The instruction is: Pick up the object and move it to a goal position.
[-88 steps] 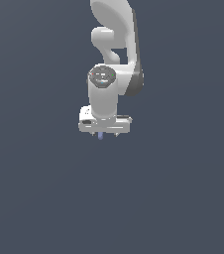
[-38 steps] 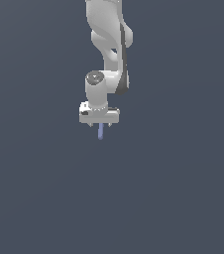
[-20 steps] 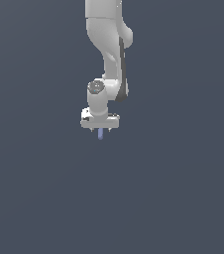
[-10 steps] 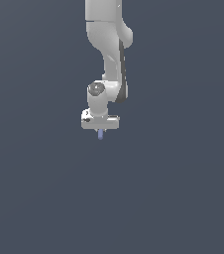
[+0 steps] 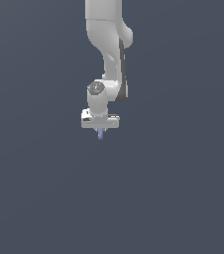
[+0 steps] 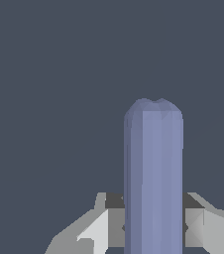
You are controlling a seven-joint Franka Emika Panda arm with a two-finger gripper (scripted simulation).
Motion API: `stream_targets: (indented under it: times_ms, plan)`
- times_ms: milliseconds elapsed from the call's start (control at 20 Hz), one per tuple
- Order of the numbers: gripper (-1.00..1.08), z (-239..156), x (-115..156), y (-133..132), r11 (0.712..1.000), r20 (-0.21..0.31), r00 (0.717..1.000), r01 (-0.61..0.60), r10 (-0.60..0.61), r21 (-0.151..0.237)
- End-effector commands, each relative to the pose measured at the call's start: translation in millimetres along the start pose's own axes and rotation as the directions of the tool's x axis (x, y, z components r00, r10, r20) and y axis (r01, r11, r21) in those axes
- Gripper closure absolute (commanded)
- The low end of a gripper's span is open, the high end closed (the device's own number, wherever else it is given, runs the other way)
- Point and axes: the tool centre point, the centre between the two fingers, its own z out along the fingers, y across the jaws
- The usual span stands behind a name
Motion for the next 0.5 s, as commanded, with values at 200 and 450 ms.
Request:
stream_targets:
  times_ms: [200,450]
  plan:
    - [1.08,-21.2,5.9,1.2,1.000,-0.001,1.000,0.000,0.000,0.000]
    - [1.08,-51.2,14.1,2.8,1.000,-0.001,1.000,0.000,0.000,0.000]
